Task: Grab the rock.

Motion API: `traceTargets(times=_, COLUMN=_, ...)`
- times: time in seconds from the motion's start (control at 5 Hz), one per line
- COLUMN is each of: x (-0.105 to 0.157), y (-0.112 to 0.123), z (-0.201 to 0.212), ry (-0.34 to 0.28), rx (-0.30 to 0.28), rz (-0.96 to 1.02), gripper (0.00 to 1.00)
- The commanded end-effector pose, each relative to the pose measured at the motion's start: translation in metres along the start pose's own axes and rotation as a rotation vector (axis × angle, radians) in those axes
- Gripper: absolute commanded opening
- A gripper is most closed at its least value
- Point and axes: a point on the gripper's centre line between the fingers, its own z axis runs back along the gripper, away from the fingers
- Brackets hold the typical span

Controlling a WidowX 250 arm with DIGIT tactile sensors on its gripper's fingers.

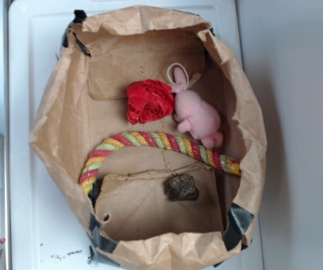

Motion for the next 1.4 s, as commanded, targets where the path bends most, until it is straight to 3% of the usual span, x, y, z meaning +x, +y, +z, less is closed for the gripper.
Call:
traceTargets(times=0.0, x=0.0, y=0.0, z=0.0, ry=0.0, rx=0.0, rz=0.0, gripper=1.0)
traceTargets(times=0.4, x=0.055, y=-0.007, z=0.004, ry=-0.089, rx=-0.013, rz=0.078, gripper=1.0)
traceTargets(times=1.2, x=0.124, y=0.002, z=-0.042, ry=-0.225, rx=0.008, rz=0.056, gripper=1.0)
